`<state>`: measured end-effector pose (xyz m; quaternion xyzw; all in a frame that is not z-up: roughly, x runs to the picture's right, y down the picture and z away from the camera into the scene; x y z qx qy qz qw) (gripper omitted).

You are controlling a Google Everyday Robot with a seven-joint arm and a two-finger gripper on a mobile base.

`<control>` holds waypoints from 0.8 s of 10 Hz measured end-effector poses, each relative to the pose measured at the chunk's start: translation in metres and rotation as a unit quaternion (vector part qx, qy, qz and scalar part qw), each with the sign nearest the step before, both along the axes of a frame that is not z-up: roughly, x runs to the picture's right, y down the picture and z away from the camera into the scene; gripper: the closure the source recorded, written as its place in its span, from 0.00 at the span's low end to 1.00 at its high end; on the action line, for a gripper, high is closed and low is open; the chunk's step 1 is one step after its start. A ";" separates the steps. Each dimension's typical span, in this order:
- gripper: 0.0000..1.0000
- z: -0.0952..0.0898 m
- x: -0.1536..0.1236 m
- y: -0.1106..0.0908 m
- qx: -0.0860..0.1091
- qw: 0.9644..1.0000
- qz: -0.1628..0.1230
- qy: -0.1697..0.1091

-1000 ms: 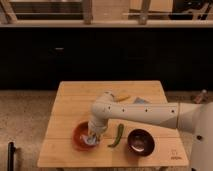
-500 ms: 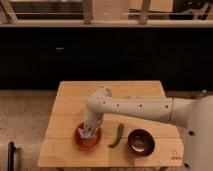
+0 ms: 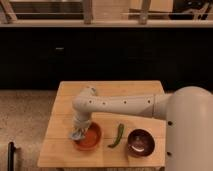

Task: Wipe red bowl with towel

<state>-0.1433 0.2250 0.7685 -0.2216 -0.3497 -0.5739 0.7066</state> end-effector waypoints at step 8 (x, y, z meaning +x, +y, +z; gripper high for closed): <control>1.00 -0.017 0.041 0.032 -0.015 1.000 0.007 0.018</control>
